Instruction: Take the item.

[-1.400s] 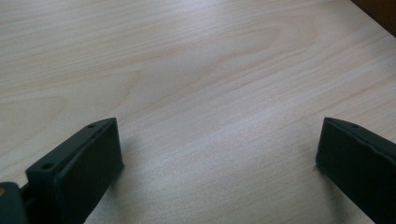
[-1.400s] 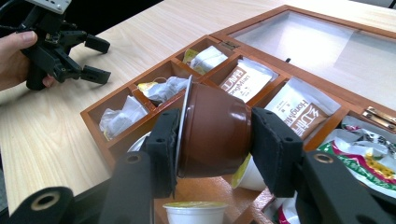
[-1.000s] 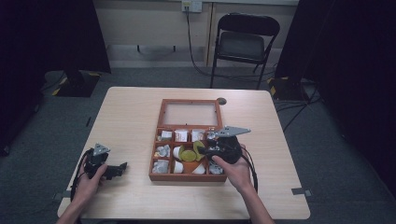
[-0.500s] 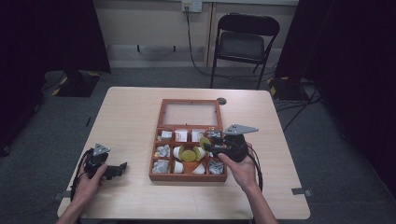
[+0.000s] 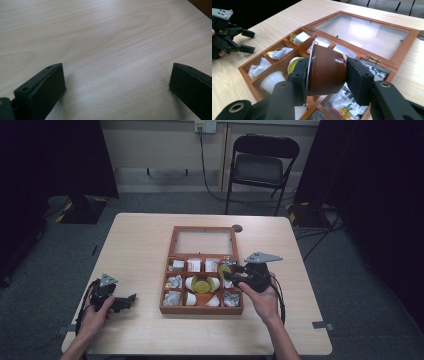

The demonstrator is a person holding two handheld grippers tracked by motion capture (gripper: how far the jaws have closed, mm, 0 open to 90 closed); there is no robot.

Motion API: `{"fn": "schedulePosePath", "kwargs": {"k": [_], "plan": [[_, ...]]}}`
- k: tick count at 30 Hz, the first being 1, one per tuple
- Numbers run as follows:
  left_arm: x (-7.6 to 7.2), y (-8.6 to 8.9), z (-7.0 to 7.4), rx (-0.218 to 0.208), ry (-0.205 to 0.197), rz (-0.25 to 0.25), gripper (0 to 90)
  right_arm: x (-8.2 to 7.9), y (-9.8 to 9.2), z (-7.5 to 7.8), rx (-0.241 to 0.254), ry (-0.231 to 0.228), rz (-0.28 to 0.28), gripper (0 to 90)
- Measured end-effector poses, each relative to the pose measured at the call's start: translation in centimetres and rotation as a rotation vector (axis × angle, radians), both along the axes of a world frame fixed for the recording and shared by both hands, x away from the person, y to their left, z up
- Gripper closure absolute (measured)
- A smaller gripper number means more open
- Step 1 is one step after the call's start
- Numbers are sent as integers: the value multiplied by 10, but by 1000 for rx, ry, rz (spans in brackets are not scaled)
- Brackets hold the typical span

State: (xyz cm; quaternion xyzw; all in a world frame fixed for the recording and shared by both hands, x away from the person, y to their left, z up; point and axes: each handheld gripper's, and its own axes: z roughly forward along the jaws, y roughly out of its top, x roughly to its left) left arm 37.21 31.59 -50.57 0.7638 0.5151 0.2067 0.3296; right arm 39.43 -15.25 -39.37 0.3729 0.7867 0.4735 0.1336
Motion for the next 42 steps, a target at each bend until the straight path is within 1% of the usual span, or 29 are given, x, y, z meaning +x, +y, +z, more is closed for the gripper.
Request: {"fn": "schedulePosePath", "kwargs": {"k": [5,12,21,29,36,42], "plan": [[0,0,0,0,0,0,0,2,-7,-1,4,2,-19,543],[0,0,0,0,0,0,0,4,-14,-3,-8,-1,-41,543],[0,0,0,0,0,0,0,6,-24,-1,-6,-4,-67,543],[0,0,0,0,0,0,0,11,-37,-4,0,11,-99,543],[0,0,0,0,0,0,0,17,-47,-8,-5,17,-131,543],[0,0,0,0,0,0,0,19,-56,-8,-4,20,-158,544]]}}
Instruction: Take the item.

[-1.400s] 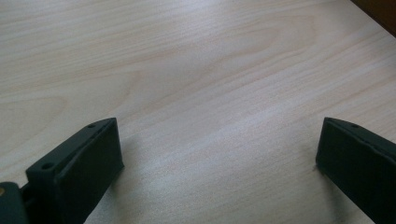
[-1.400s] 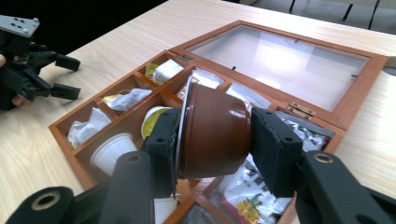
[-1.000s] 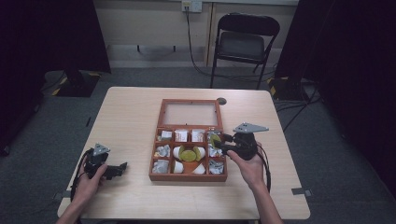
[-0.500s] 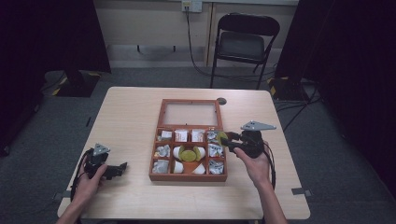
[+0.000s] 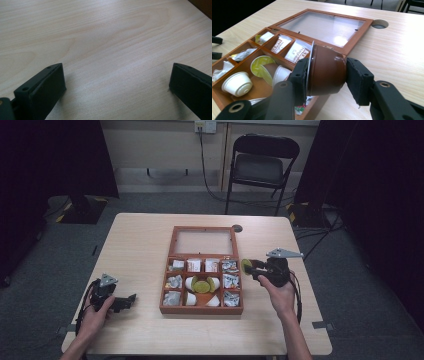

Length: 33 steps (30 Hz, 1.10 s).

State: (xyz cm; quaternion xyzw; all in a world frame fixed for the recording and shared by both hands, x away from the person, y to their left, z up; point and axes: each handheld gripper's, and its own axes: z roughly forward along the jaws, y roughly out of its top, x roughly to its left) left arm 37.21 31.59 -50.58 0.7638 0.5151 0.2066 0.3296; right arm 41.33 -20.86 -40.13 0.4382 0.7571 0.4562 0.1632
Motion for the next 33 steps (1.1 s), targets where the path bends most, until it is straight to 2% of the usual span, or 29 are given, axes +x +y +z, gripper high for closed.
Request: {"fn": "schedulePosePath", "kwargs": {"k": [13,25,33], "plan": [[0,0,0,0,0,0,0,9,-17,-18,-6,55,-52,544],[0,0,0,0,0,0,0,21,-24,-54,-61,147,-89,543],[0,0,0,0,0,0,0,26,-22,-65,-85,175,-89,542]]}}
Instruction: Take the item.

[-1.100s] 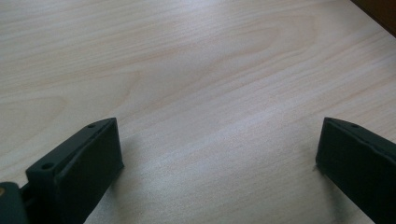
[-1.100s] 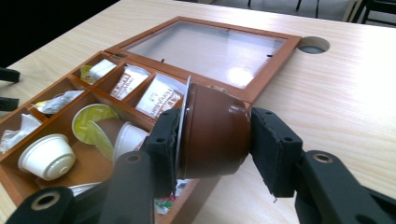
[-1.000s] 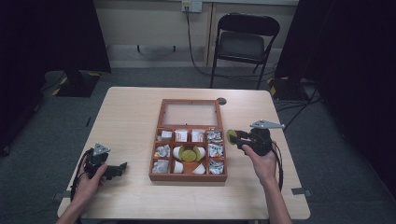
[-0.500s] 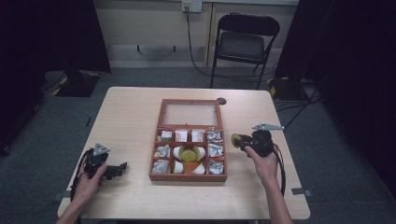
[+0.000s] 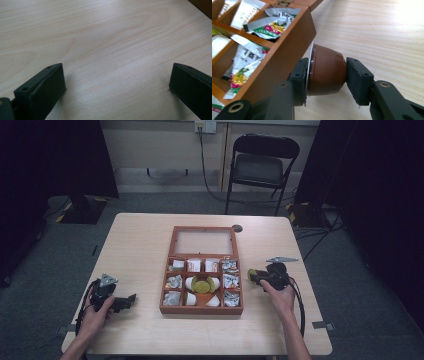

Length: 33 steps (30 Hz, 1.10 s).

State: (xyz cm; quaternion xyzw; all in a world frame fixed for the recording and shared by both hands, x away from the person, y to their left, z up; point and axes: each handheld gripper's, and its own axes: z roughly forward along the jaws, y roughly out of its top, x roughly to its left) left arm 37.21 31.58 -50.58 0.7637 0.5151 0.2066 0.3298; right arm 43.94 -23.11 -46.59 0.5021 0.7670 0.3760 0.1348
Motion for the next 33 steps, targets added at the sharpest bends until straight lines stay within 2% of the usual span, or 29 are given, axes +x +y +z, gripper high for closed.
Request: {"fn": "schedulePosePath", "kwargs": {"k": [4,12,17,24,29,33], "plan": [[0,0,0,1,0,0,0,1,1,-4,-27,10,3,543],[0,0,0,0,0,0,0,1,0,-12,-48,29,-5,540],[0,0,0,0,0,0,0,-1,-5,-12,-43,23,-24,519],[0,0,0,0,0,0,0,-8,-12,-3,9,11,-45,373],[0,0,0,0,0,0,0,-15,-17,0,0,15,-47,324],[0,0,0,0,0,0,0,-22,-22,3,12,1,-51,305]]}}
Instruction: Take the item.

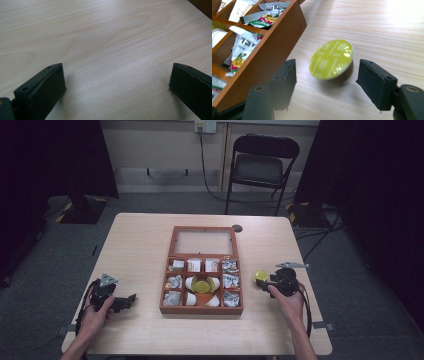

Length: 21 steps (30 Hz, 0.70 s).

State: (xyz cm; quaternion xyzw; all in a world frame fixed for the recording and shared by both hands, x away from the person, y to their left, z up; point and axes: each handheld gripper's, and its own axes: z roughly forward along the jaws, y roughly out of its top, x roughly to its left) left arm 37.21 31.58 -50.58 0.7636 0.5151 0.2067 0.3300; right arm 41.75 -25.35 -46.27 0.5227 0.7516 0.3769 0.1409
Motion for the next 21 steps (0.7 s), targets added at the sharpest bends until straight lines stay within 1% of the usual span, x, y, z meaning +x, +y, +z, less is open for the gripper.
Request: {"fn": "schedulePosePath", "kwargs": {"k": [5,10,14,18,20,21], "plan": [[0,0,0,1,0,0,0,-10,-6,2,-14,-17,-6,293],[0,0,0,1,1,0,0,-24,-17,2,-51,-30,-24,260],[0,0,0,1,0,0,0,-36,-30,-7,-93,-16,-47,229],[0,0,0,1,0,0,0,-47,-45,-15,-112,0,-77,212],[0,0,0,1,0,0,0,-51,-49,-19,-120,4,-89,209],[0,0,0,1,0,0,0,-54,-51,-21,-133,6,-94,204]]}}
